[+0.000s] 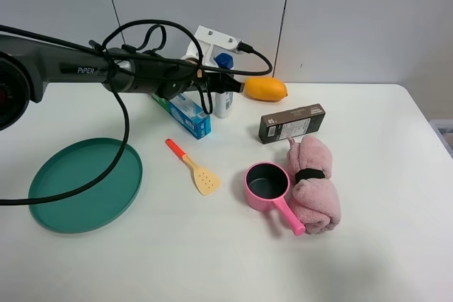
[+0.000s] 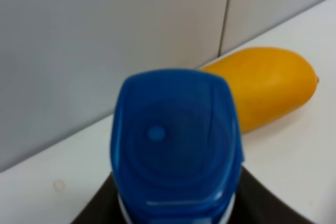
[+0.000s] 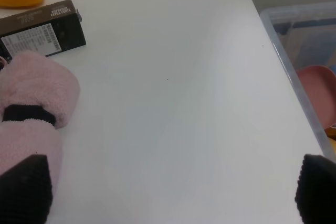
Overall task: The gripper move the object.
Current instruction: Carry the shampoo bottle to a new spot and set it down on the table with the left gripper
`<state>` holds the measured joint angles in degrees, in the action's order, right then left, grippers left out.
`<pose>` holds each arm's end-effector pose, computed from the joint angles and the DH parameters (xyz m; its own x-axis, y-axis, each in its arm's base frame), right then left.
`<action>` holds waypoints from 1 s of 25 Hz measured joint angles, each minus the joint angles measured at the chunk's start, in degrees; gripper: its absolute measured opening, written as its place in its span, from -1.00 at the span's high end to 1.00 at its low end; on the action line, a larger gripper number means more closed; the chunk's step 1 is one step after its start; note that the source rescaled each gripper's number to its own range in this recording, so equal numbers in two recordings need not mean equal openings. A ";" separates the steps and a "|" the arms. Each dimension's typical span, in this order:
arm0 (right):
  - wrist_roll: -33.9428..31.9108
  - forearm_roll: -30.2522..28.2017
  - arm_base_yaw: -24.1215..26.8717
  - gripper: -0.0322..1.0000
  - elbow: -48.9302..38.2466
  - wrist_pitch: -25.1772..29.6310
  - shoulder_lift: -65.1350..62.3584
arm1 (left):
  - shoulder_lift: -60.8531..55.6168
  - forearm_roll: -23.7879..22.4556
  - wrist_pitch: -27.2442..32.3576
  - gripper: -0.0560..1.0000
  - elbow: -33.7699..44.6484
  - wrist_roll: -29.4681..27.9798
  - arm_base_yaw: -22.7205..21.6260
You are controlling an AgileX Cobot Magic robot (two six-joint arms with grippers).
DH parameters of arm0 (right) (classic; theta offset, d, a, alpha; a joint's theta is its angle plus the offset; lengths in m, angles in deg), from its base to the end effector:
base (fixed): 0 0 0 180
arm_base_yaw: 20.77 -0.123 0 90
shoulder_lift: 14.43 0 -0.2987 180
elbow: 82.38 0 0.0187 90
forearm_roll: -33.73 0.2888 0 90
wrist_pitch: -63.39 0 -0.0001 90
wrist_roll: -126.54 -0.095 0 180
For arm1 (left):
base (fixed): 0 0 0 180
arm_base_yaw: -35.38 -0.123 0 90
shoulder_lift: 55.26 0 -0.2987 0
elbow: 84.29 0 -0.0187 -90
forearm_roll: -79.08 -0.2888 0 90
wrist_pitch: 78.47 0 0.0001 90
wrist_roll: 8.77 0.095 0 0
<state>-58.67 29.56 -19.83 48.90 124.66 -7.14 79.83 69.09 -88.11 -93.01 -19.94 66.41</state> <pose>0.0169 -0.0063 0.2944 -0.4525 0.0632 -0.8895 0.0985 0.9949 0.0206 0.4612 -0.2806 0.1347 -0.3996 0.2136 -0.8915 0.5284 0.8483 -0.0336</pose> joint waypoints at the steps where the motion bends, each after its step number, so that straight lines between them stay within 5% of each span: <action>1: 0.00 0.00 0.00 -1.00 0.00 0.00 0.00 | 0.06 0.00 -0.10 0.89 0.00 -0.11 0.00; 18: 0.00 0.00 0.00 -1.00 0.00 0.00 0.00 | 0.30 0.05 -0.73 0.88 0.00 -1.93 0.00; 20: 0.00 0.00 0.00 -1.00 0.00 0.00 0.00 | 0.30 0.05 -0.94 0.57 -0.08 -1.93 0.00; 23: 0.00 0.00 0.00 -1.00 0.00 0.00 0.00 | 0.23 0.05 -1.99 -0.44 -0.18 -1.93 0.00; 25: 0.00 0.00 0.00 -1.00 0.00 0.00 0.00 | 0.23 0.05 -1.94 -0.82 -0.24 -1.93 0.00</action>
<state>-58.67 29.56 -19.83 48.90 124.66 -7.14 80.05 69.14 -90.04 -93.25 -21.87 66.41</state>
